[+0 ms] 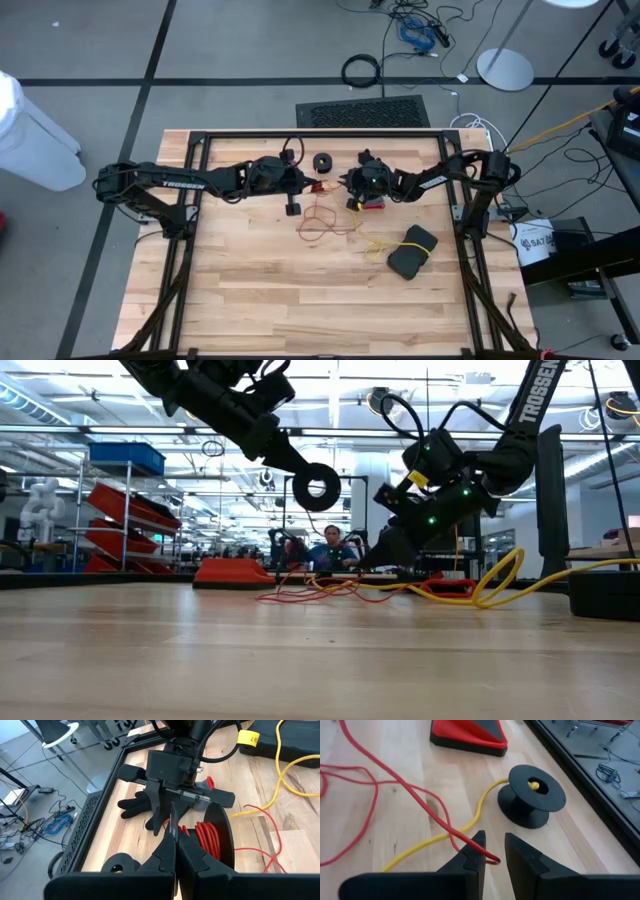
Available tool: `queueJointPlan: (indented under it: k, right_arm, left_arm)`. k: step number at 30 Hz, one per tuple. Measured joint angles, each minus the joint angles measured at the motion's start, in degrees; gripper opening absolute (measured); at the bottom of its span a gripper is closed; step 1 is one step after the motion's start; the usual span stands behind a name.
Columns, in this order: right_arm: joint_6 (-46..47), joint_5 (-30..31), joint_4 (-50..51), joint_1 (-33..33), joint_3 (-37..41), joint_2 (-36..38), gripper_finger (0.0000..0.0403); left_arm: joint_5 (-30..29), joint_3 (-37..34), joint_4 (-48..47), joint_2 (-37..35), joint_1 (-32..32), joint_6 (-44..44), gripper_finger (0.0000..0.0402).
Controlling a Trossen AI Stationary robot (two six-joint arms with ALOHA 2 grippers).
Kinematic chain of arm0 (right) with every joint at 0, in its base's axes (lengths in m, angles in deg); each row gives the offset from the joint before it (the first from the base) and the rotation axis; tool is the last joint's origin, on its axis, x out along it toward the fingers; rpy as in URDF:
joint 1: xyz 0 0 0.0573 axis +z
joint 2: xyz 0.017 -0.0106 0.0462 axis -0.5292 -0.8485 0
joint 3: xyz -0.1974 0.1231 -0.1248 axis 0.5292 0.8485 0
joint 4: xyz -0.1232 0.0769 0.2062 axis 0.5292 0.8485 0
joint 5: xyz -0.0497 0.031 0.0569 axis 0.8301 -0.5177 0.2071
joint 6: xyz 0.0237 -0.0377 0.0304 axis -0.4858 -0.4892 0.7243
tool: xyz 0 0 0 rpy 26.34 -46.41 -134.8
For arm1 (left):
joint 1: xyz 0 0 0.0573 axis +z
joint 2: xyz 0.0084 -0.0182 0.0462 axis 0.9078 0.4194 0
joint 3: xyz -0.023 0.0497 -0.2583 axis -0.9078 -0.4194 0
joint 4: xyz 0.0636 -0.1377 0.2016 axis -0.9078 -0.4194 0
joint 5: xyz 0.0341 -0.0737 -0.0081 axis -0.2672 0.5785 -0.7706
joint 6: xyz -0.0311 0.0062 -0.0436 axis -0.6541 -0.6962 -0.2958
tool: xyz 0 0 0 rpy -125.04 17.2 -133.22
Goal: Coil cords
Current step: Coil the red wire onto spool
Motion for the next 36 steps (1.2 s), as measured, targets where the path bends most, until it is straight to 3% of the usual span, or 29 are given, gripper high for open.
queueJointPlan:
  k: [10,19,24,29,36]
  right_arm:
    - [-0.96,0.0,2.42,0.0,0.0,0.71,0.0061]
    - [-2.88,0.0,11.22,0.0,0.0,8.46,0.0061]
    - [-2.58,-0.02,15.34,0.0,0.0,9.22,0.0037]
    - [-3.21,-5.6,14.11,0.09,0.0,9.22,0.002]
    - [-3.34,-7.24,13.67,0.11,-0.02,9.22,0.0054]
  left_arm:
    - [-0.02,0.0,-0.44,0.01,0.0,-0.02,0.0]
    - [-0.02,0.0,-0.2,0.01,0.0,-0.02,0.0]
    - [-0.02,0.0,-0.24,0.01,0.0,-0.04,0.0]
    - [-0.02,0.0,-0.26,0.01,0.0,-0.07,0.0]
    - [-0.02,0.0,-0.28,0.01,0.01,-0.07,0.0]
